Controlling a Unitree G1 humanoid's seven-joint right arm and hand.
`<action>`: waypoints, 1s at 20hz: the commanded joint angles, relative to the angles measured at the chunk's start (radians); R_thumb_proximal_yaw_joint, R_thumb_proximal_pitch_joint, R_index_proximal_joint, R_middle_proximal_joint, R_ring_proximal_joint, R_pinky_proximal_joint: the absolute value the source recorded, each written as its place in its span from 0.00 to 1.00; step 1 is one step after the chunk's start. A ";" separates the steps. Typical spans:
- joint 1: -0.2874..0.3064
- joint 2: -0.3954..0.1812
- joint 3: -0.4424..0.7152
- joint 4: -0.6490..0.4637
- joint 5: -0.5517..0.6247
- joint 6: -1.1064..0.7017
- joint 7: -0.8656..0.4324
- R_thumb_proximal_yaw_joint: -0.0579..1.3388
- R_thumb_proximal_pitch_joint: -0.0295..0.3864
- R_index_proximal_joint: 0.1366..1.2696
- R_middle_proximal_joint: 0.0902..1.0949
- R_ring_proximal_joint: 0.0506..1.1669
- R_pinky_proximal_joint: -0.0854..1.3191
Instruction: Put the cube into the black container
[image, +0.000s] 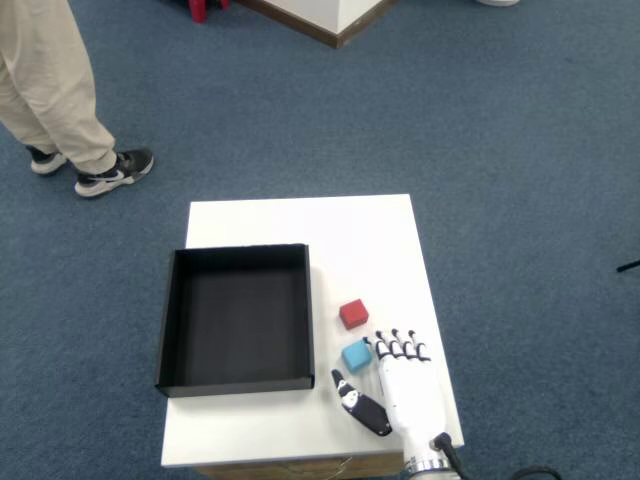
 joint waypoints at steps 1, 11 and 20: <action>-0.039 -0.010 0.003 -0.014 -0.010 0.021 -0.048 0.23 0.23 0.24 0.19 0.15 0.06; -0.024 -0.007 -0.022 0.030 -0.018 0.031 -0.032 0.27 0.28 0.30 0.22 0.16 0.09; -0.011 -0.001 -0.038 0.083 -0.016 0.005 0.020 0.30 0.35 0.37 0.24 0.18 0.11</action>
